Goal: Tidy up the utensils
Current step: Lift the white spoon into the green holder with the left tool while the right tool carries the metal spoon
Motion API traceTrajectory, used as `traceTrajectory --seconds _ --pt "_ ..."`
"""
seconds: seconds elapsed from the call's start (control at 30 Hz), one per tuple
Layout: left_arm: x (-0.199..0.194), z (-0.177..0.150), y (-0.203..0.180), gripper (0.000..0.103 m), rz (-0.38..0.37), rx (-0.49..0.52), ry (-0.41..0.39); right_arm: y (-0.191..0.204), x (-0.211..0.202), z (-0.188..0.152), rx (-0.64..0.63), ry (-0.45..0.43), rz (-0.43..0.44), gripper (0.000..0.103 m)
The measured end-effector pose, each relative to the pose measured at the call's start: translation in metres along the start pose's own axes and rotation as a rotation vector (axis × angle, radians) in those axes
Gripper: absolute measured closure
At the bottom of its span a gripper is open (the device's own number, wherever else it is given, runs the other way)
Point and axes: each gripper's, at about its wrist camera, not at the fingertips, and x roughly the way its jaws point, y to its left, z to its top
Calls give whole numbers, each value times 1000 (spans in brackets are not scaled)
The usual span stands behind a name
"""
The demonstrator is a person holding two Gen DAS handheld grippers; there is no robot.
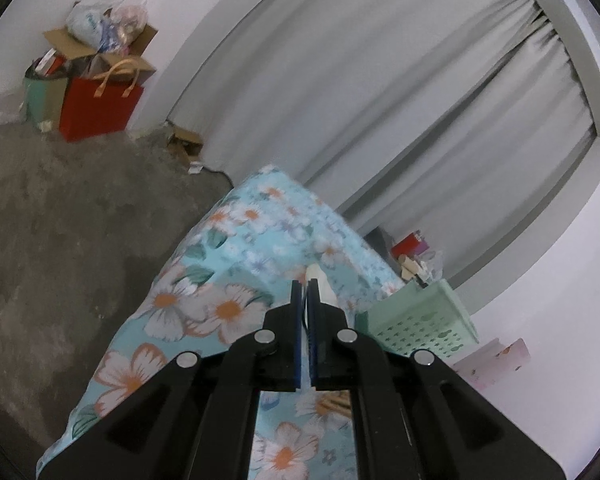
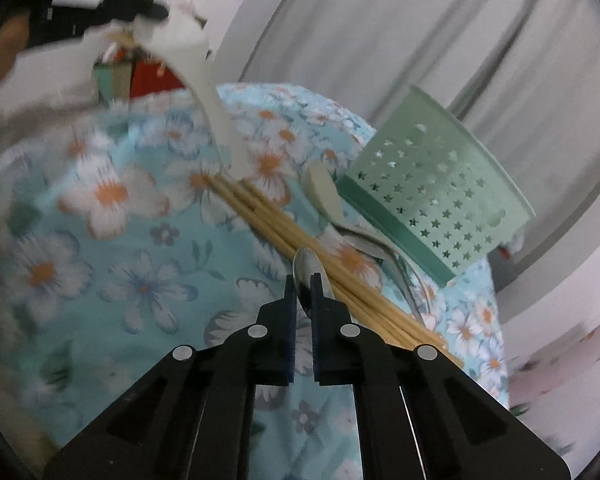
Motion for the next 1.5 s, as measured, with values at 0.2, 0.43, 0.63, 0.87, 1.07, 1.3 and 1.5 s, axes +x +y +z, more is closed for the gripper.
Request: traceTrajectory --seconds 0.2,0.43,0.63,0.87,1.07,1.3,1.5 --pt "-5 20 -42 101 -82 78 -59 -55 -32 13 219 -53 145 101" --pt "-8 57 -118 101 -181 220 -209 -122 -56 10 480 -143 294 103" --pt "12 65 -185 101 -109 456 -346 -150 -70 2 596 -249 411 103" --pt "59 42 -224 101 3 687 -373 -169 -83 -6 622 -336 438 103" --pt "102 17 -235 101 79 834 -312 -183 -85 -12 644 -372 473 103" --pt "135 -12 -235 101 123 919 -240 -185 -85 -14 645 -376 497 103" --pt "147 -9 -224 87 41 791 -101 -196 -85 -19 676 -371 514 103"
